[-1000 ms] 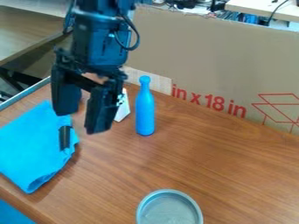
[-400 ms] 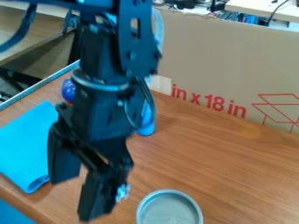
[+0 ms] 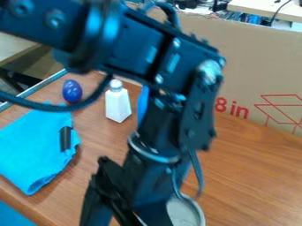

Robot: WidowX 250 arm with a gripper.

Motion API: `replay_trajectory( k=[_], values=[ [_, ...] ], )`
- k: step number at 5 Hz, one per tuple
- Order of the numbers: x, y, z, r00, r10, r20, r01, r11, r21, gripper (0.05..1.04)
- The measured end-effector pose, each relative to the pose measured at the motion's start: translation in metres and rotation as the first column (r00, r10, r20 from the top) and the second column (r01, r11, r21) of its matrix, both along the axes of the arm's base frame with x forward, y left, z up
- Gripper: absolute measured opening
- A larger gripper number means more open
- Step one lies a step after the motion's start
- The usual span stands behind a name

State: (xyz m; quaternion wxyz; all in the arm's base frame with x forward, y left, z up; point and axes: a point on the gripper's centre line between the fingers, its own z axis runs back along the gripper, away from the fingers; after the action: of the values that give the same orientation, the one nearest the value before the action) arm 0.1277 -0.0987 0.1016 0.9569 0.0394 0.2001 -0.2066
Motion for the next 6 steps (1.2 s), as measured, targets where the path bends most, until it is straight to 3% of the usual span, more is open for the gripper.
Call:
replay_trajectory(
  k=[2, 3, 4, 6],
  values=[
    [0.006, -0.015, -0.028, 0.999, 0.043, -0.009, -0.043, 0.999, -0.006, 1.002],
    [0.029, -0.007, -0.037, 0.993, 0.117, 0.017, -0.117, 0.993, -0.005, 1.002],
    [0.071, -0.004, -0.037, 0.988, 0.147, 0.047, -0.146, 0.989, -0.015, 1.002],
    [0.147, -0.018, -0.038, 0.975, 0.186, 0.121, -0.174, 0.980, -0.099, 1.001]
  ],
)
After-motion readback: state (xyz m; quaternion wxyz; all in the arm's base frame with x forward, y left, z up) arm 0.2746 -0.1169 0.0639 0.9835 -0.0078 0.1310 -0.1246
